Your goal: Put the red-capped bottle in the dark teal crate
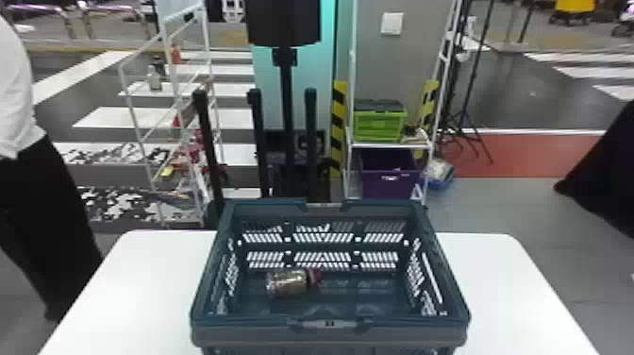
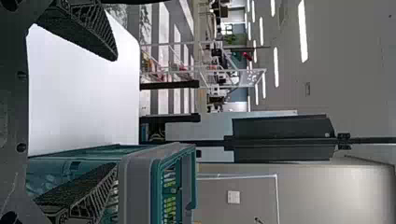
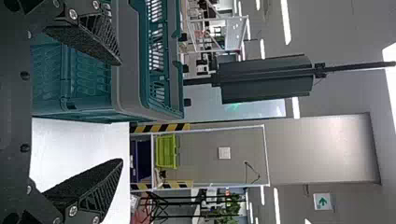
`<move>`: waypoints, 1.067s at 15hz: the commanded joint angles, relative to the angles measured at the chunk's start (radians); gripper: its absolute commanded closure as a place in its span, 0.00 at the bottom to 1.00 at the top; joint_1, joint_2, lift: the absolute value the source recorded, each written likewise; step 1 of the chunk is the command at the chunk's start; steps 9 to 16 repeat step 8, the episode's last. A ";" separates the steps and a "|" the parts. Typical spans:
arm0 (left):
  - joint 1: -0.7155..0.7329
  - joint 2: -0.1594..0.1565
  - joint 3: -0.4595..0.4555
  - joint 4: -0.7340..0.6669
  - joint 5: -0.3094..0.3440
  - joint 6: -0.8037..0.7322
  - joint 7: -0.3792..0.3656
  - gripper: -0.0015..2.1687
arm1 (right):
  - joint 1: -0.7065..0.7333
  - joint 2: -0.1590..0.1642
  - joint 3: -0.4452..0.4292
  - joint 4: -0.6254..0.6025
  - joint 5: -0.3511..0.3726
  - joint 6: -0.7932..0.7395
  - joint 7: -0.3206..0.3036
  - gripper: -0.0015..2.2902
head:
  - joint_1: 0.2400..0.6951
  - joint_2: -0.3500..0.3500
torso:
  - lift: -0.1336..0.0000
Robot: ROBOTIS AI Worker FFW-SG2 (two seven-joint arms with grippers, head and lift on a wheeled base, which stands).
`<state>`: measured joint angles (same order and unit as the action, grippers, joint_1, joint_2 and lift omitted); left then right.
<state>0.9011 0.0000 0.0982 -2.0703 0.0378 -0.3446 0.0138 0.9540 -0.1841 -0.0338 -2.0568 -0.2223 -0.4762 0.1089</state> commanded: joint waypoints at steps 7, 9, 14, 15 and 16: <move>0.002 -0.003 0.000 0.018 -0.001 -0.018 -0.008 0.04 | 0.016 0.003 0.002 -0.006 0.003 -0.012 0.003 0.07 | 0.57 0.50 | 1.00; 0.002 -0.003 0.000 0.016 -0.001 -0.018 -0.008 0.04 | 0.017 0.003 0.002 -0.006 0.003 -0.015 0.003 0.07 | 0.57 0.50 | 1.00; 0.002 -0.003 0.000 0.016 -0.001 -0.018 -0.008 0.04 | 0.017 0.003 0.002 -0.006 0.003 -0.015 0.003 0.07 | 0.57 0.50 | 1.00; 0.002 -0.003 0.000 0.016 -0.001 -0.018 -0.008 0.04 | 0.017 0.003 0.002 -0.006 0.003 -0.015 0.003 0.07 | 0.57 0.50 | 1.00; 0.002 -0.003 0.000 0.016 -0.001 -0.018 -0.008 0.04 | 0.017 0.003 0.002 -0.006 0.003 -0.015 0.003 0.07 | 0.57 0.50 | 1.00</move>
